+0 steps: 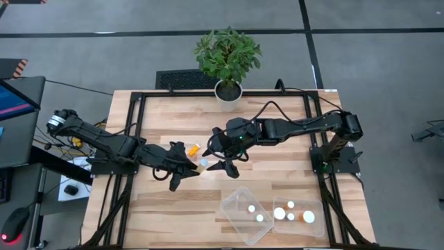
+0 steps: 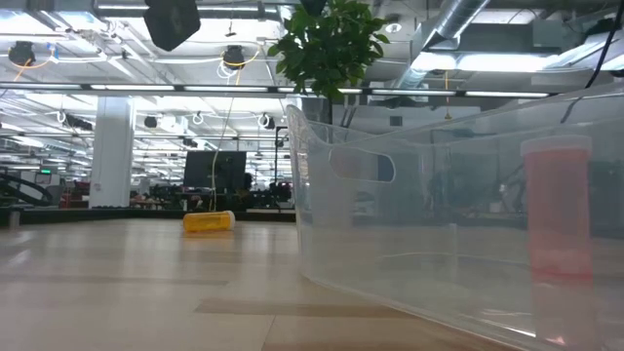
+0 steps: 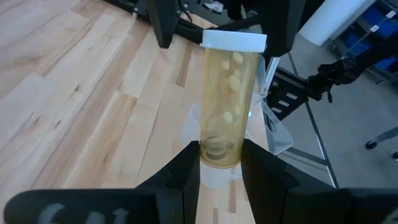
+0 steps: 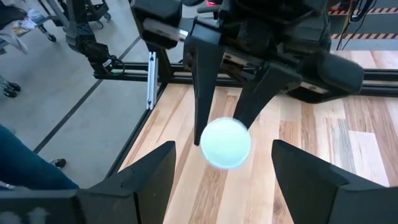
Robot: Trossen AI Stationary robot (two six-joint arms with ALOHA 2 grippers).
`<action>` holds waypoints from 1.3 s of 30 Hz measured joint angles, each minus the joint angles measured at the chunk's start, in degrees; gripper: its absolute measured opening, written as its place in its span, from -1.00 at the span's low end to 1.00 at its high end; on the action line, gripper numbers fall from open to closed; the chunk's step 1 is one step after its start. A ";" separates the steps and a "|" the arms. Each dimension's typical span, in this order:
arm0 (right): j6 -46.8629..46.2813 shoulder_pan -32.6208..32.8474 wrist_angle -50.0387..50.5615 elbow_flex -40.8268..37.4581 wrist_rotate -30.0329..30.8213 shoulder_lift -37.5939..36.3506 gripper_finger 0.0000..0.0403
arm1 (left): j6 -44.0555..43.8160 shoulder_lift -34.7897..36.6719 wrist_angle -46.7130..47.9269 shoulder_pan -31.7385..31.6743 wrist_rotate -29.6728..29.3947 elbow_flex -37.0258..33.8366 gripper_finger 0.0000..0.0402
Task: Pick and place medicine bottles into bin by pill shape (circle, oval)
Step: Put the yellow pill bottle into the left transparent bin
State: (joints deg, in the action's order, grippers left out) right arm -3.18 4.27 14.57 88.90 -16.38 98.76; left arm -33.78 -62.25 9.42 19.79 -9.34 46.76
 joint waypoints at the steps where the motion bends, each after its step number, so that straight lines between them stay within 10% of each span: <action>1: 0.00 -0.02 0.00 0.00 -0.02 0.00 0.37 | 0.00 -0.34 -0.07 -0.01 0.01 0.00 -0.53; 39: -1.33 0.48 2.87 0.00 -0.37 -0.02 0.31 | -1.22 -3.53 -2.43 -0.47 1.23 0.85 -0.53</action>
State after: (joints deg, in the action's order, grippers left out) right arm -4.51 4.75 17.44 88.90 -16.75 98.74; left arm -35.00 -65.78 6.98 19.32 -8.11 47.61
